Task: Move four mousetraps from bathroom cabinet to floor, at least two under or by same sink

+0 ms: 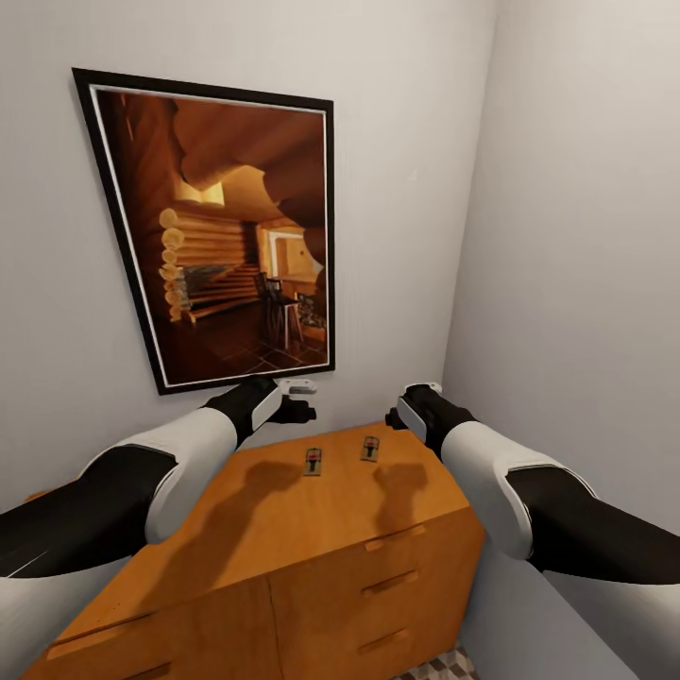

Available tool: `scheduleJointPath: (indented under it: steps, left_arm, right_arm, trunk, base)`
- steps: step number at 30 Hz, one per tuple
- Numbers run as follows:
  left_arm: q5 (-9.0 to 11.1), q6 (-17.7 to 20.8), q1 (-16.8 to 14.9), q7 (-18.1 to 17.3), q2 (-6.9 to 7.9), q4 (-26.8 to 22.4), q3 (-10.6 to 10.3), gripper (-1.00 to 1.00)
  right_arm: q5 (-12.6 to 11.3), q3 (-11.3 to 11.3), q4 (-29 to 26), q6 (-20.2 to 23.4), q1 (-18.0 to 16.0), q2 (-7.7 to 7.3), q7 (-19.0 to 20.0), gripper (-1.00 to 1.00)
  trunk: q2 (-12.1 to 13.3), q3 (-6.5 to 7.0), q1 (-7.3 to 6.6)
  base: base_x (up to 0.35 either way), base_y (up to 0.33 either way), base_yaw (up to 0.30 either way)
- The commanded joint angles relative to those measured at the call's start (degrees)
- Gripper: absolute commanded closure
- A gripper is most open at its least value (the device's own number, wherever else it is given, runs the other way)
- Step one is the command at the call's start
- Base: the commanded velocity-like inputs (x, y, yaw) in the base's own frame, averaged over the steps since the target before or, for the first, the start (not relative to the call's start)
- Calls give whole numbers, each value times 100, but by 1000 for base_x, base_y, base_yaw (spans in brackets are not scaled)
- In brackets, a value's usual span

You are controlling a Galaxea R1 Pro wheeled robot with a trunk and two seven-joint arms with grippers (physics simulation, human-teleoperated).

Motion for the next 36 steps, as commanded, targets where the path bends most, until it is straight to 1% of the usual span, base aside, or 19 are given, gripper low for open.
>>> scheduleJointPath:
  steps: [1,10,17,21,25,29,36]
  left_arm:
    - [51,27,-5,-2,1,-7,-49,-100]
    - [49,25,-3,-10,-2,6,-49,-100]
    - [51,25,-1,-10,-2,18,-49,-100]
    - [54,25,-1,-9,-2,23,-49,-100]
    - [52,22,0,-11,-2,60,-49,-100]
    - [50,19,-3,-12,-2,100,-49,-100]
    - [49,17,1,-4,1,129,-49,-100]
  right_arm:
    - [-6,12,-6,22,-3,1,-16,-100]
    - [-23,8,42,-40,-5,1,-14,-100]
    - [-101,-21,64,5,-7,1,-8,-100]
    - [-120,-36,76,121,-9,1,-3,-100]
    - [-155,-58,55,453,-10,1,3,-100]
    - [-253,-66,18,716,-11,1,13,-100]
    - [-393,-67,-8,860,-11,1,11,-100]
  trunk:
    - [-9,-11,2]
    - [-9,-11,2]
    - [-9,-11,2]
    - [-9,-11,2]
    - [-9,-11,2]
    - [-9,-11,2]
    - [-9,-11,2]
  base:
    - [10,-8,0]
    - [4,-3,0]
    - [0,0,0]
    - [0,0,0]
    - [0,0,0]
    - [0,0,0]
    - [0,0,0]
